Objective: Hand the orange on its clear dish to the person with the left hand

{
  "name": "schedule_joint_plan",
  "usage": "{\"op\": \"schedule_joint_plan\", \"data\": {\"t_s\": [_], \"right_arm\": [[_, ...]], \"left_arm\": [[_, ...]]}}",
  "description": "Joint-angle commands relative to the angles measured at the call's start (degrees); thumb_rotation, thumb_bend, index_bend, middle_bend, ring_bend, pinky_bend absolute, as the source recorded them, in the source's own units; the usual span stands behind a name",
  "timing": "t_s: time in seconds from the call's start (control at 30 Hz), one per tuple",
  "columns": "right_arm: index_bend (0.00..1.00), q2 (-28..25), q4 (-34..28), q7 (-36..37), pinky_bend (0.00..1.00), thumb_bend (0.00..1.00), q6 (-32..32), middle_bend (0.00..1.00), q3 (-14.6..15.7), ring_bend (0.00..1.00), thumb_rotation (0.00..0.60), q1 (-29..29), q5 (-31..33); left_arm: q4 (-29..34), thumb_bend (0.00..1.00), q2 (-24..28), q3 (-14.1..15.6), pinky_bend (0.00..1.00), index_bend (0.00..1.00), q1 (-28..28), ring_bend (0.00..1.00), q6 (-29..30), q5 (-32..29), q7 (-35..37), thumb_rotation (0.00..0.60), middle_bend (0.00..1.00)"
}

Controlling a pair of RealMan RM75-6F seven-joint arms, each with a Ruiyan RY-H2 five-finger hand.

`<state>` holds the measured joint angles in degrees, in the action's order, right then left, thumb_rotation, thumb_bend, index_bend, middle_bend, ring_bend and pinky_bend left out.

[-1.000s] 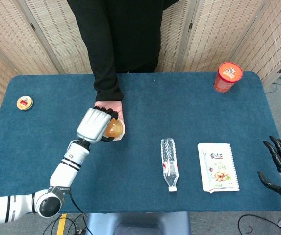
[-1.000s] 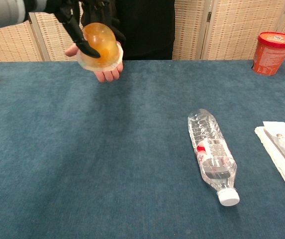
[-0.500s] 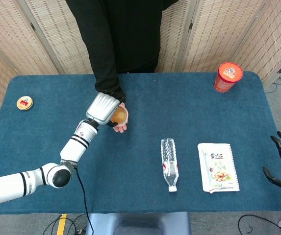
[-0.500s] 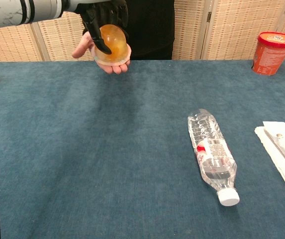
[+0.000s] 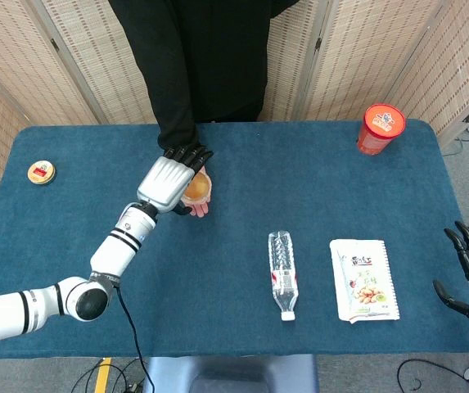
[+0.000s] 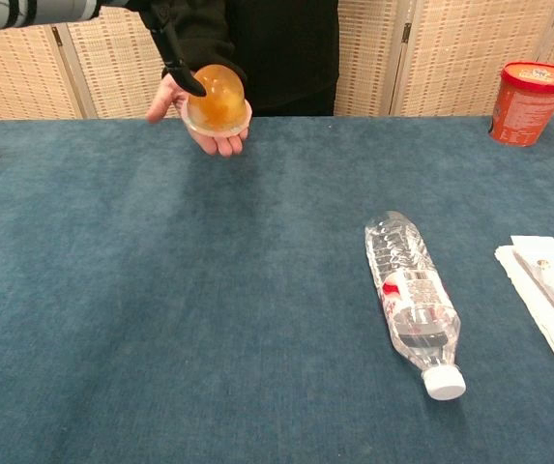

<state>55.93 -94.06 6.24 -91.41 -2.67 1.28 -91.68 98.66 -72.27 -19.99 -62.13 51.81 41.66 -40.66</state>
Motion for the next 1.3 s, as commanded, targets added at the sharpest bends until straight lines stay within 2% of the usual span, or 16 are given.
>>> {"op": "schedule_joint_plan", "data": {"t_s": [0.03,0.1,0.17,0.3,0.4,0.53,0.67,0.83,1.13,1.3], "right_arm": [[0.0,-0.1,0.3,0.3,0.0,0.25,0.0,0.0,0.4,0.0,0.6,-0.1,-0.7],[0.0,-0.2,0.3,0.4,0.0,0.25,0.0,0.0,0.7,0.0,0.6,-0.1,-1.3],[0.0,-0.1,0.4,0.4,0.0,0.25,-0.4,0.0,0.9,0.0,0.6,-0.2,-2.0],[0.0,0.3,0.6,-0.5,0.0,0.25,-0.6,0.0,1.2,0.0,0.6,-0.4,-2.5],[0.0,0.8,0.2,-2.3,0.0,0.25,0.2,0.0,1.4,0.0,0.6,-0.1,-2.6],[0.0,1.8,-0.4,-5.4,0.0,0.25,1.2,0.0,1.2,0.0,0.6,0.3,-2.0],[0.0,3.1,-1.2,-9.2,0.0,0.25,2.5,0.0,0.6,0.0,0.6,0.8,-0.4],[0.0,4.4,-1.8,-12.8,0.0,0.25,4.0,0.0,-0.2,0.0,0.6,1.4,1.9],[0.0,5.3,-2.0,-15.4,0.0,0.25,5.3,0.0,-0.3,0.0,0.6,1.9,3.2],[0.0,5.4,-1.9,-15.6,0.0,0.25,5.4,0.0,-0.6,0.0,0.6,2.0,4.0]], "left_arm": [[10.6,0.13,4.9,1.9,0.18,0.03,1.7,0.03,7.2,-3.3,-3.2,0.6,0.08],[15.7,0.13,6.9,3.7,0.18,0.01,4.6,0.03,11.8,-1.0,-3.3,0.6,0.08],[20.3,0.13,8.3,7.4,0.18,0.0,9.7,0.03,18.9,5.9,-2.5,0.6,0.07],[23.5,0.13,10.7,17.6,0.18,0.0,22.9,0.02,31.2,22.8,3.6,0.6,0.06],[19.3,0.13,11.7,24.1,0.18,0.0,31.8,0.02,38.6,33.4,10.2,0.6,0.06],[9.2,0.13,9.9,28.6,0.18,0.0,41.7,0.02,47.7,40.8,19.9,0.6,0.06],[-1.8,0.13,5.3,28.2,0.18,0.0,48.2,0.02,52.7,41.1,26.9,0.6,0.06],[-8.9,0.13,3.1,27.4,0.18,0.0,52.8,0.02,54.4,41.6,34.8,0.6,0.05],[-10.1,0.13,4.0,26.1,0.18,0.0,54.5,0.01,50.9,42.5,37.3,0.6,0.04],[-9.8,0.13,4.9,25.3,0.18,0.0,53.9,0.01,46.1,42.3,39.3,0.6,0.04]]}}
